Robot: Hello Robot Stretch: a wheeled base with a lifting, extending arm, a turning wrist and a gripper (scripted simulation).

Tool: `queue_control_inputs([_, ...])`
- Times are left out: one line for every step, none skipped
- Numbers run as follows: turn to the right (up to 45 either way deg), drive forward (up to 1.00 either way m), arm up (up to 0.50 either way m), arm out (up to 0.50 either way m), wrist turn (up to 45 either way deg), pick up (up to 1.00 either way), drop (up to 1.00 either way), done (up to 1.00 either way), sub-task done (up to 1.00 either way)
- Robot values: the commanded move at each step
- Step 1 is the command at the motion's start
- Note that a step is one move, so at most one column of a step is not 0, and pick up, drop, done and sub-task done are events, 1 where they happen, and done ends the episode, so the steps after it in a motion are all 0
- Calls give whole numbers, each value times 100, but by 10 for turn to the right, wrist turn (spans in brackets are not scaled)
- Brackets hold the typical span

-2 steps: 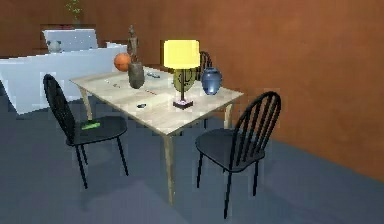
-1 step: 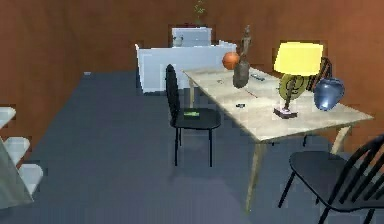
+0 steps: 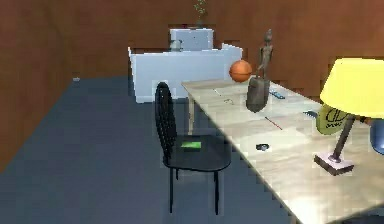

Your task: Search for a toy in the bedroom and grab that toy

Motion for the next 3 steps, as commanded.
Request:
queue_control_inputs([-420,0,0,0,0,0,0,0,0])
queue_control_inputs([0,100,0,0,0,0,0,0,0])
queue_control_inputs([-30,0,0,0,0,0,0,0,0])
